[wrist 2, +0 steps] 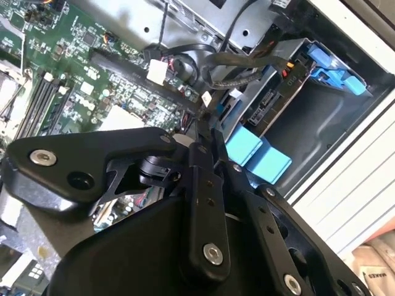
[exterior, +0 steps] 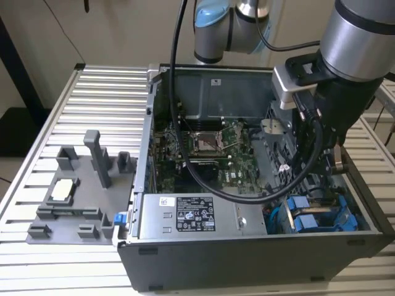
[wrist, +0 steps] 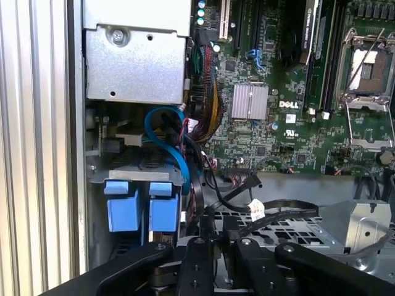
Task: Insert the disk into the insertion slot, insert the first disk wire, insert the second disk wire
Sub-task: 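Insert the second disk wire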
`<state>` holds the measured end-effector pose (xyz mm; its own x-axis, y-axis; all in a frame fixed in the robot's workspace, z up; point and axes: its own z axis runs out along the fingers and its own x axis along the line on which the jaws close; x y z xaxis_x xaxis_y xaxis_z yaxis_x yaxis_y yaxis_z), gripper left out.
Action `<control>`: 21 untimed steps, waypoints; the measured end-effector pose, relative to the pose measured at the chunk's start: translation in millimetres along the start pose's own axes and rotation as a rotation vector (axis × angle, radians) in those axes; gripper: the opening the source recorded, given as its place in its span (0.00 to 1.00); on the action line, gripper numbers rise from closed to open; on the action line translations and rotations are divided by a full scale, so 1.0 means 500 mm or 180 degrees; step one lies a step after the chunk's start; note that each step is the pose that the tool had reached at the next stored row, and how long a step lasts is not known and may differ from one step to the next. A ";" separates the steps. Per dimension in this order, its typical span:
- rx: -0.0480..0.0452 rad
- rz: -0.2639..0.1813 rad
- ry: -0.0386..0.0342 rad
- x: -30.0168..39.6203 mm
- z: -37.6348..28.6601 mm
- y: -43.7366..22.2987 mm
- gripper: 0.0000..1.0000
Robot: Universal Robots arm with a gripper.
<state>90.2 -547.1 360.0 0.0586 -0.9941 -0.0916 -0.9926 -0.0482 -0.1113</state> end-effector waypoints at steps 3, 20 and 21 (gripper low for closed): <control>0.0000 0.0000 0.0001 0.000 0.000 0.000 0.16; -0.0005 -0.0009 0.0082 0.001 0.005 0.001 0.24; -0.0005 -0.0009 0.0085 0.001 0.005 0.001 0.24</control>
<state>90.3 -547.4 357.5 0.0586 -0.9962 -0.0648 -0.9926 -0.0512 -0.1099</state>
